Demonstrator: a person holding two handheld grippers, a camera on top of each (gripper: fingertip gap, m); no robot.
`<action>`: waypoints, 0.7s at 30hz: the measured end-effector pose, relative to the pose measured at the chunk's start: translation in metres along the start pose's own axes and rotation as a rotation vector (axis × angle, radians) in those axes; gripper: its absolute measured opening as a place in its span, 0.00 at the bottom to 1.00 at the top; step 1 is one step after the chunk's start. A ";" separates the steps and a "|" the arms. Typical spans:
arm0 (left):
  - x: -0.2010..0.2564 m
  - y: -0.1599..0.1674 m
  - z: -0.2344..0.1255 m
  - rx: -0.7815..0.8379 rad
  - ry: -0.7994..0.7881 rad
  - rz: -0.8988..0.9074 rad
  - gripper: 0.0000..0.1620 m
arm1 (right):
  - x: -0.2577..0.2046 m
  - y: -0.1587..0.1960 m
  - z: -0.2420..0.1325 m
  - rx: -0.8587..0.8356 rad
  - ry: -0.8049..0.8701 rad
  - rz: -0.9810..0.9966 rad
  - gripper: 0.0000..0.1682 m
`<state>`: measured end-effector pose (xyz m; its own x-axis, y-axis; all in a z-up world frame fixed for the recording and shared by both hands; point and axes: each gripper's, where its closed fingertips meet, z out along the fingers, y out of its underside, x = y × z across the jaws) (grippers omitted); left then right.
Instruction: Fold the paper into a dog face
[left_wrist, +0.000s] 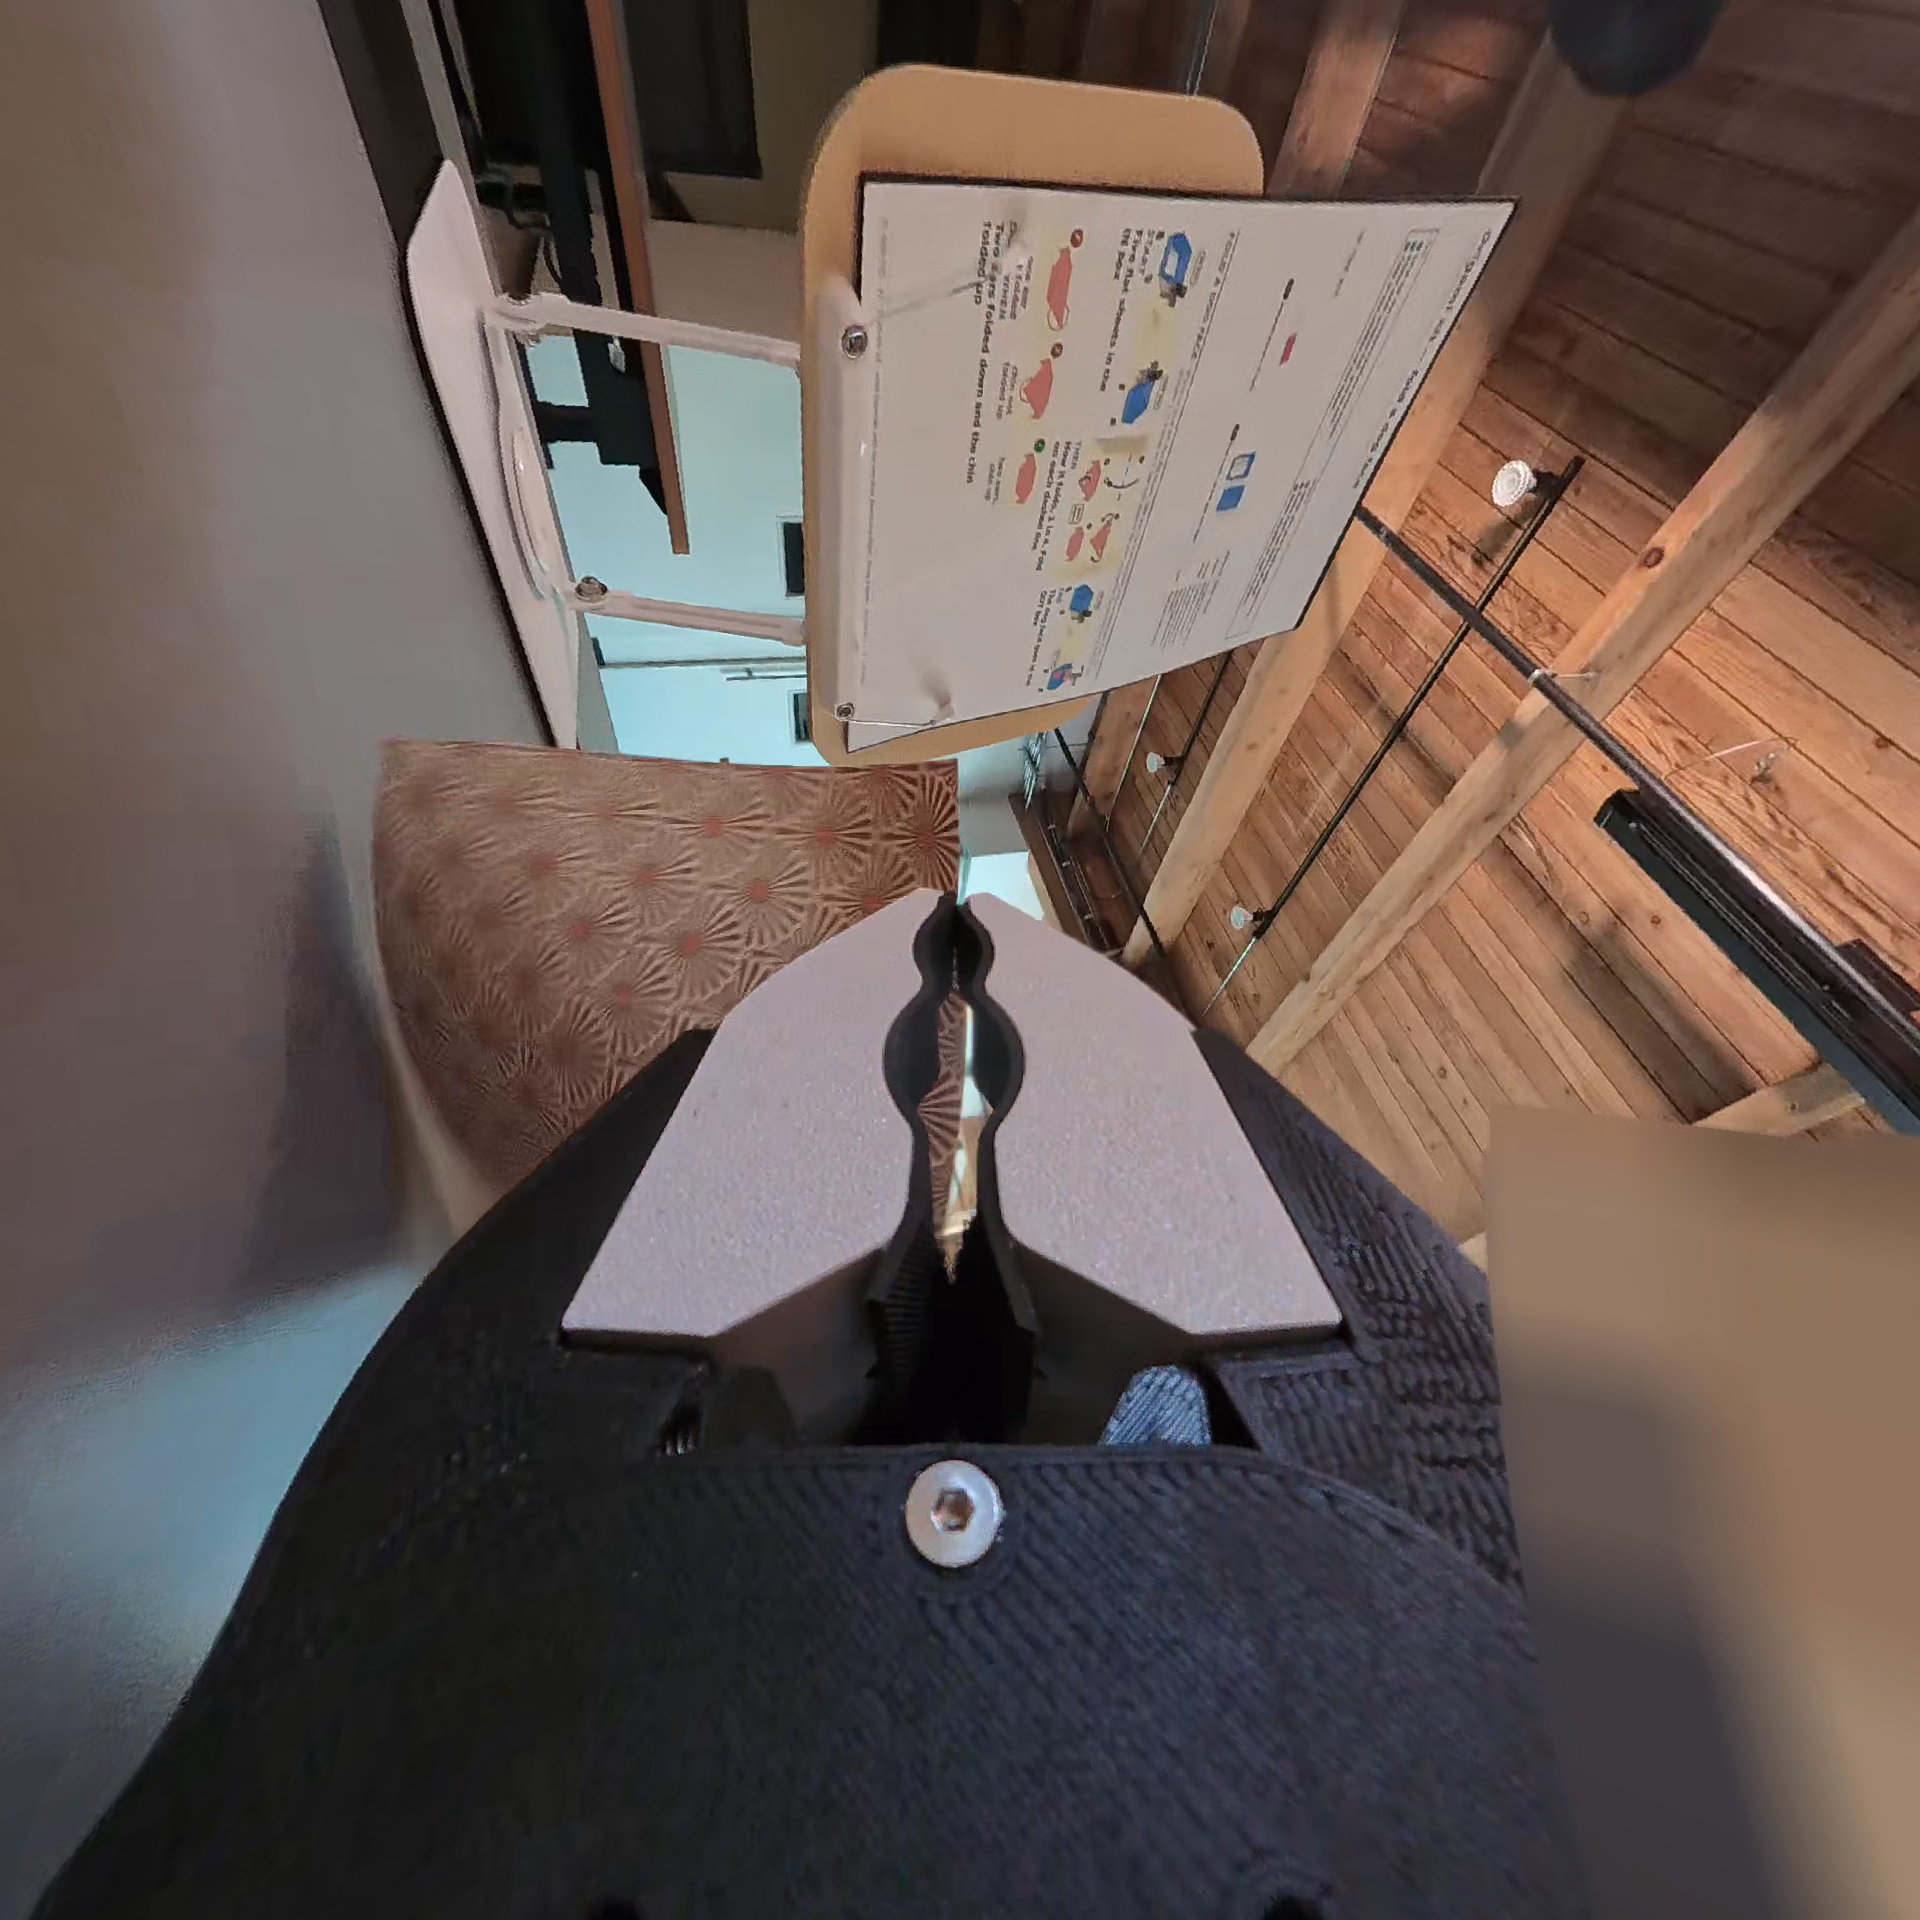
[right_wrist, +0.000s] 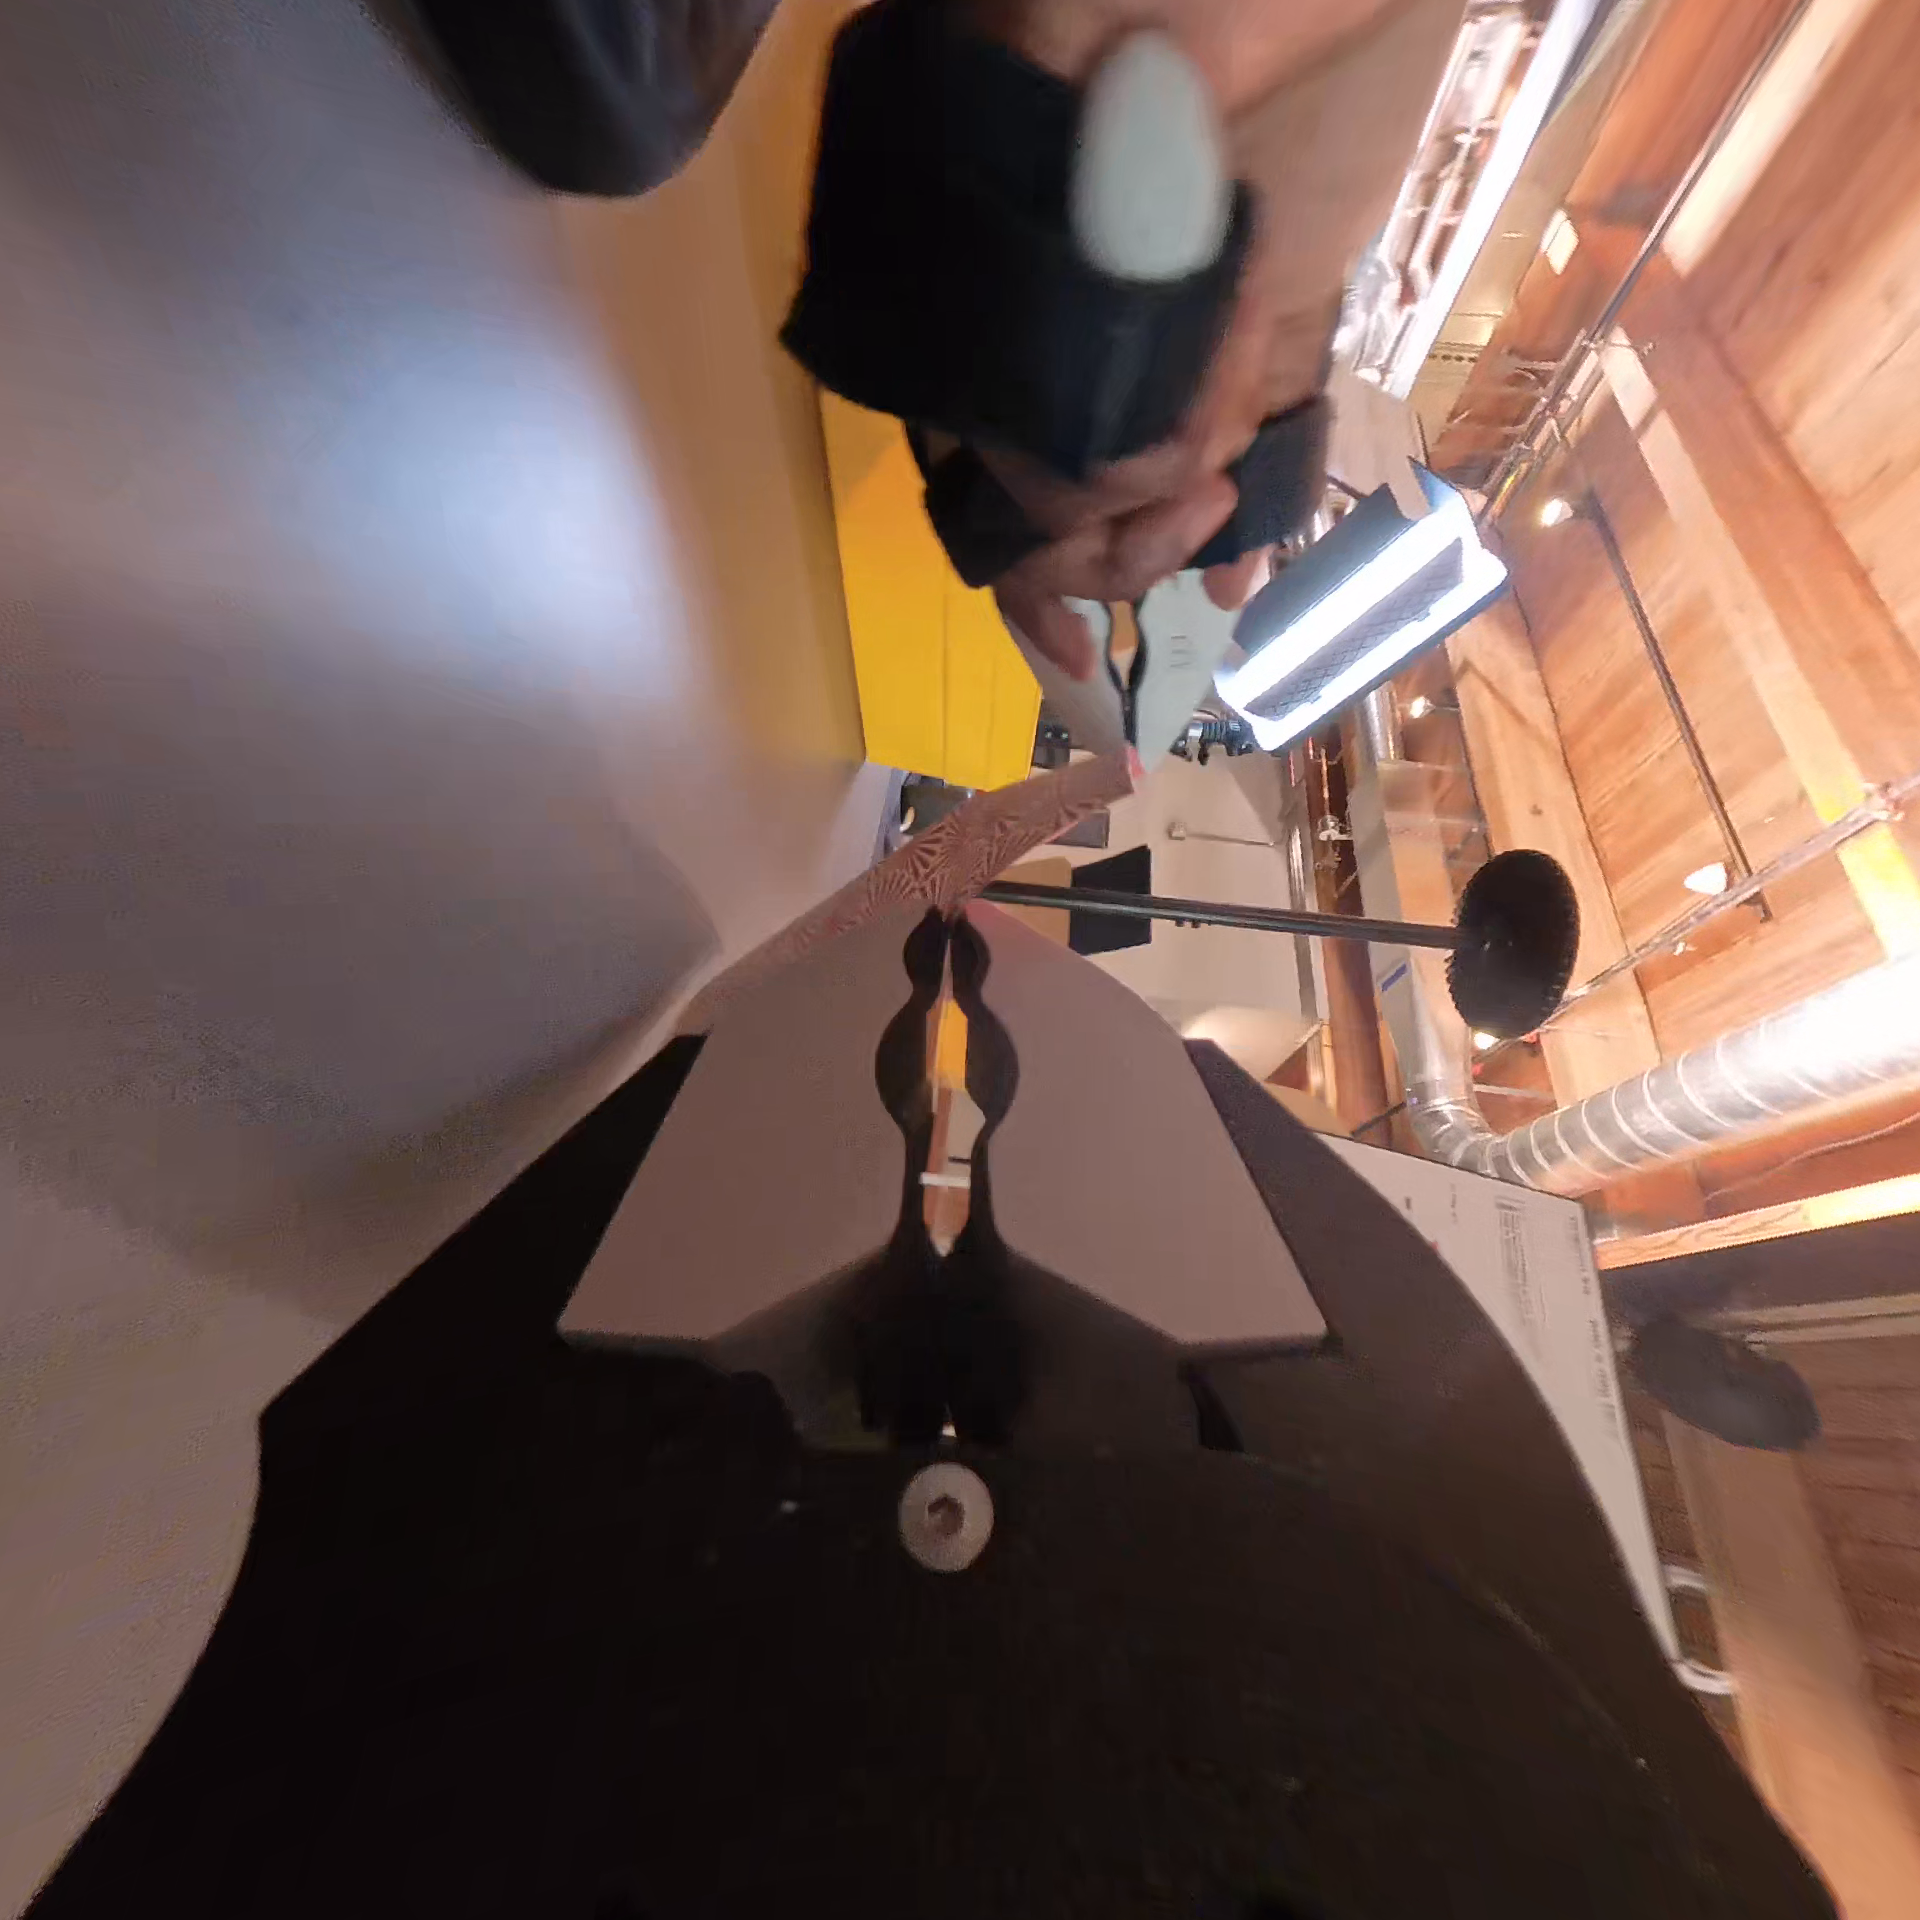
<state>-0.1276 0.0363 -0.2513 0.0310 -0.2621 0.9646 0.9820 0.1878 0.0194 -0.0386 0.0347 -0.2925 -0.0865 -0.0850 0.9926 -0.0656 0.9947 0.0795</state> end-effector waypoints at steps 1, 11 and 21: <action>0.001 0.001 -0.002 -0.019 0.007 0.031 0.00 | 0.004 0.000 -0.002 0.009 0.007 0.041 0.00; 0.005 0.029 -0.066 -0.666 0.003 1.373 0.42 | -0.024 0.013 -0.057 0.088 -0.258 0.410 0.00; -0.081 0.117 -0.081 -1.285 0.176 1.922 0.31 | -0.044 -0.003 -0.074 0.111 -0.588 0.791 0.00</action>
<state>0.0002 0.0027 -0.3484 0.6764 -0.6392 -0.3659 -0.6237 -0.2328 -0.7462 0.0385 0.0398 -0.3302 -0.6232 0.5556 0.5504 0.1335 0.7691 -0.6251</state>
